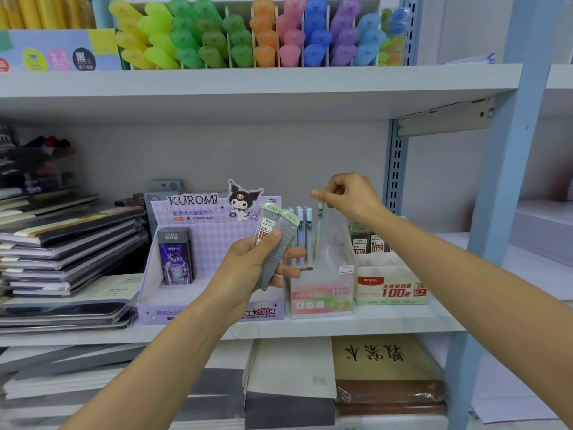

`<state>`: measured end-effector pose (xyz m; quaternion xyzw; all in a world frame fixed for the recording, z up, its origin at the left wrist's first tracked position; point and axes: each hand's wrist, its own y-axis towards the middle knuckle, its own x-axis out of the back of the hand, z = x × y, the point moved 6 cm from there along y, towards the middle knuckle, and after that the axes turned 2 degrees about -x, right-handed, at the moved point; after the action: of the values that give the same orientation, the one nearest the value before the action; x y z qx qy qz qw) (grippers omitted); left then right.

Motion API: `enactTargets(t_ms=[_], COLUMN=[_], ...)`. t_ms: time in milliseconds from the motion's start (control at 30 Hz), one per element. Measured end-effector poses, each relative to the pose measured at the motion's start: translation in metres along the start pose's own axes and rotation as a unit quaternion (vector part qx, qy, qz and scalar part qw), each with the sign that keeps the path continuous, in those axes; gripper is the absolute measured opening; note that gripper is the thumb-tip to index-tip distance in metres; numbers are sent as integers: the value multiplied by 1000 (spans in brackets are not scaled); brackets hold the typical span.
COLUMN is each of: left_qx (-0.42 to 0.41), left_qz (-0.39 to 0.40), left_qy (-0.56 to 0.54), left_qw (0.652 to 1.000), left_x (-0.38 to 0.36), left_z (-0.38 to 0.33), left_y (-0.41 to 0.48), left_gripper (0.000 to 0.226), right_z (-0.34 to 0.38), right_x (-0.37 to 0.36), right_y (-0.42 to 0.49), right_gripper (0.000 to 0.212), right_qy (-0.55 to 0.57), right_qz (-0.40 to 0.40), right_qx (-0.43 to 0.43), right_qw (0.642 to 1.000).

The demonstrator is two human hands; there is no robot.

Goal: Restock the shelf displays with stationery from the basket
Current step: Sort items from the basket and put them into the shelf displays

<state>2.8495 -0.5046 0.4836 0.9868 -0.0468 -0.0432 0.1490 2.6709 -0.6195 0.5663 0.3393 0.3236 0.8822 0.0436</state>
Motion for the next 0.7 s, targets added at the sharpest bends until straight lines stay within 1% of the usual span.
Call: enactTargets(t_ms=[100,167,267,367,433,467,533,567,600,667,700], left_qx=[1,1,0,0,-1,-4,-11,-15,-19,-29,-31], left_qz=[2,1,1,1,6,11,19,22,25,30,31], left_qy=[-3,-4,-3,0,5,6,4,3,0,-2,-1], left_qw=[1000,1000,1000,1000,1000,1000,1000,1000,1000,999,999], left_x=[0,1,0,0,0,0,-2,-4,-7,-15,-18], left_z=[0,1,1,0,-2,-3,-5,-7,-8,-12,-13], left_y=[1,1,1,0,-1,-2,-3,-3,-3,-2,-2], left_gripper=[27,28,28,26,27,29,33,33,34,32,32], right_z=[4,5,2,-3,0,4,15,21,29,42,47], right_x=[3,3,-4,-16,-10,-4,10,12,10,1,-3], right_y=[-2,-2,-2,-6,-10,-12,-20,-25,-31,-47,-54], right_gripper=[17,11,12,14,18,21,25,26,27,28,28], right_qy=[7,8,-34,-74,-70,-44,75,148,204,240,244], right_qz=[52,55,55,68,42,20,3,28,74,174,203], right_qx=[22,37,45,27,35,41,37,27,18,16,22], right_qw=[998,998,997,995,996,998,996,988,976,955,948])
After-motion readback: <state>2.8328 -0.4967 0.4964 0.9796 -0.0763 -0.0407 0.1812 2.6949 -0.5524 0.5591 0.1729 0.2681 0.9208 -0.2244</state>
